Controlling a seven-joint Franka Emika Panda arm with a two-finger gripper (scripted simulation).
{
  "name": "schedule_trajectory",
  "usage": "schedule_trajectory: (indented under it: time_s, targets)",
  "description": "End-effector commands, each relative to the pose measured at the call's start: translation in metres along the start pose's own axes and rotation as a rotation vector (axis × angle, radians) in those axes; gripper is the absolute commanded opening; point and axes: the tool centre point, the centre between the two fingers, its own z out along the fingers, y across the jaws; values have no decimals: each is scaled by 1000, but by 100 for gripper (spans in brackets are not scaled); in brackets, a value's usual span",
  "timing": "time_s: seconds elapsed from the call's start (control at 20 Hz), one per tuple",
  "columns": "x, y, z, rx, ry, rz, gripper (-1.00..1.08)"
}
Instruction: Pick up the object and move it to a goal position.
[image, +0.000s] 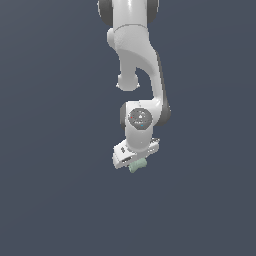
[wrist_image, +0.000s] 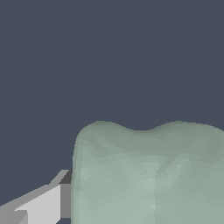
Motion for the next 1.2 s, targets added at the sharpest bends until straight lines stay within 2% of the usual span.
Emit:
schedule_trajectory:
  time_s: [0.0, 0.4, 1.15]
  targets:
    - [-5, -1, -9, -1, 1, 0, -100]
    - [-33, -7, -54, -2, 1, 0, -100]
    - [-103, -23, -172, -2, 1, 0, -100]
